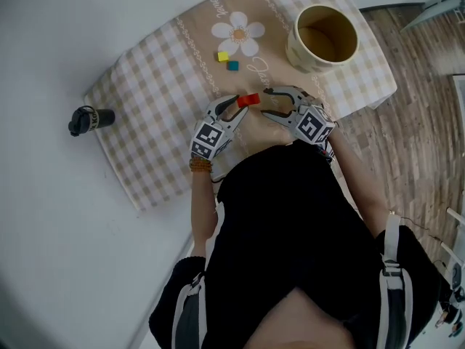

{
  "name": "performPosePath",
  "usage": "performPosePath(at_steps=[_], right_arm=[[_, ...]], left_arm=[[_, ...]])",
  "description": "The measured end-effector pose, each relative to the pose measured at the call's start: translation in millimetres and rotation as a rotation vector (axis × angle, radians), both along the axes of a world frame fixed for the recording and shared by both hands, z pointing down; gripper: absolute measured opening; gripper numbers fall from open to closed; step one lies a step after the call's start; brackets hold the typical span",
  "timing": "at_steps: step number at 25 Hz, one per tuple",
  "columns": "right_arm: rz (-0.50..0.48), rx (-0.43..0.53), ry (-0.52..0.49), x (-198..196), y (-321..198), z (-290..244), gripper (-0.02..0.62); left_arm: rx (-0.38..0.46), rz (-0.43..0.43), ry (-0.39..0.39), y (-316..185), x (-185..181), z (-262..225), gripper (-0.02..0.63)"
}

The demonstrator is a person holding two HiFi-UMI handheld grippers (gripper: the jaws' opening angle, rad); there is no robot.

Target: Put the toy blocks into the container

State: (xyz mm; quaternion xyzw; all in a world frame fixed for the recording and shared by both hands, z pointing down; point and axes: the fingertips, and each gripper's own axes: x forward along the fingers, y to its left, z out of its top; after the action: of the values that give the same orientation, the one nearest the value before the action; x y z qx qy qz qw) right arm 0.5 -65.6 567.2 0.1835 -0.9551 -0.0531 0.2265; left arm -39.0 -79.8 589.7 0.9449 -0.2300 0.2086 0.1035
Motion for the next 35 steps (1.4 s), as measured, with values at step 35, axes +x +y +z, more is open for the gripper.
performPosePath(at_steps=[35], right_arm=[[0.187,0.273,-0.022,118,-46,-172,0.143]], left_arm=[[0.151,-0.208,0.184,-28,24,-7,0.153]])
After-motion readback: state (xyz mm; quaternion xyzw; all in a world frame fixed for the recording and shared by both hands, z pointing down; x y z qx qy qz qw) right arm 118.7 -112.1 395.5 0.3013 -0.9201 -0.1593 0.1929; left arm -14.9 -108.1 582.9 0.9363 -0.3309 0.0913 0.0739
